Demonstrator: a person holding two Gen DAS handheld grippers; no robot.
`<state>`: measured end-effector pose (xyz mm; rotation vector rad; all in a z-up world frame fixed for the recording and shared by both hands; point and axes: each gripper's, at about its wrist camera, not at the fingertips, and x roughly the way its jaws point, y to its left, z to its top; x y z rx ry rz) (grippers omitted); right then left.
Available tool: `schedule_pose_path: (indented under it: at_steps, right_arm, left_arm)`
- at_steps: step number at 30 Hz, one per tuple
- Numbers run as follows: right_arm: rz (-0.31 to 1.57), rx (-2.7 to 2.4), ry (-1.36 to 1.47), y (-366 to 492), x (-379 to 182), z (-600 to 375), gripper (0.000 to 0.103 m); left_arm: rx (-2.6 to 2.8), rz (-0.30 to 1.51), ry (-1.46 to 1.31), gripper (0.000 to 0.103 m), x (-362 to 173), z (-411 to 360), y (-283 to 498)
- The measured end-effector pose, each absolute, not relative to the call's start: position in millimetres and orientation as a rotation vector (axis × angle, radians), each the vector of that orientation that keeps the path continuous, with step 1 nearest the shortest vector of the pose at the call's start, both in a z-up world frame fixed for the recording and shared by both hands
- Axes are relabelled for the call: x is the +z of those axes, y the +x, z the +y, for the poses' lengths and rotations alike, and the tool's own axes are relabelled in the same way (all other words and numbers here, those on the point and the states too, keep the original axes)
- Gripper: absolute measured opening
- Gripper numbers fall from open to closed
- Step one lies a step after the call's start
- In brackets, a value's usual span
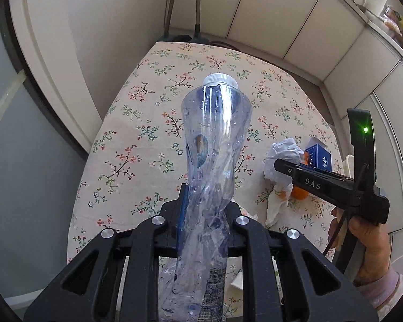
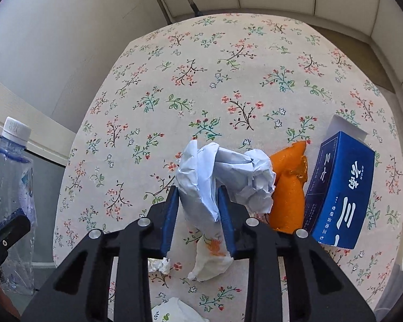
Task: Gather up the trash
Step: 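Carry the crumpled tissue to the white bin with the right tool while the left holds the bottle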
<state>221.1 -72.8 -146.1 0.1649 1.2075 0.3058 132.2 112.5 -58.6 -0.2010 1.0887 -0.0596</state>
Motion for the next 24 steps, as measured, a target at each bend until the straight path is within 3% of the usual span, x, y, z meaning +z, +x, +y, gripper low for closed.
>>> schedule_pose_path:
  at_steps: [24]
  right_arm:
    - [0.944, 0.344, 0.172, 193, -66, -83, 0.028]
  left_arm:
    - [-0.077, 1.016, -0.259, 0.017, -42, 104, 140]
